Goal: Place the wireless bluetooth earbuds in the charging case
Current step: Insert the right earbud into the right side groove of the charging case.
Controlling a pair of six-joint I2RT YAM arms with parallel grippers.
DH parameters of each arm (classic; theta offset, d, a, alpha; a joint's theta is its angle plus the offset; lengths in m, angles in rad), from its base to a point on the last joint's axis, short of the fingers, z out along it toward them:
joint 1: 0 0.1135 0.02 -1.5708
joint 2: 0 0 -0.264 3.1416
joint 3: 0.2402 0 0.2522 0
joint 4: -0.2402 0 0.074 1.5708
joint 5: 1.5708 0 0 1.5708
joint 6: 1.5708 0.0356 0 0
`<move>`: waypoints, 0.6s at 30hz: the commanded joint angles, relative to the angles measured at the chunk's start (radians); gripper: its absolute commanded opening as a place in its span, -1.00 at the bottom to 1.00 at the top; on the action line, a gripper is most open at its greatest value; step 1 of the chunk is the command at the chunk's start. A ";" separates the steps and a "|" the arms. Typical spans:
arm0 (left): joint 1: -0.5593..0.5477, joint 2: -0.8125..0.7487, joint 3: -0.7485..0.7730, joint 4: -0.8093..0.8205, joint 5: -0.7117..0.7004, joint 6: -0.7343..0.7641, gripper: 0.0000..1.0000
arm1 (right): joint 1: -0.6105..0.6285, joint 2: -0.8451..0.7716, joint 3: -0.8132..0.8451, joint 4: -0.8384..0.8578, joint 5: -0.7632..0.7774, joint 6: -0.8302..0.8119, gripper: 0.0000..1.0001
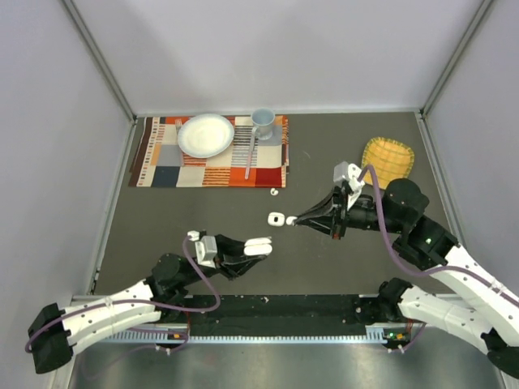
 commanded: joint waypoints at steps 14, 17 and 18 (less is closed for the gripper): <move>-0.004 0.065 0.039 0.099 0.126 0.016 -1.00 | 0.365 0.179 0.156 -0.258 0.120 -0.529 -1.00; -0.004 0.076 0.043 0.108 0.143 0.012 -1.00 | 0.375 0.184 0.146 -0.248 0.145 -0.549 -1.00; -0.004 0.082 0.043 0.113 0.143 0.009 -1.00 | 0.375 0.186 0.143 -0.246 0.144 -0.561 -1.00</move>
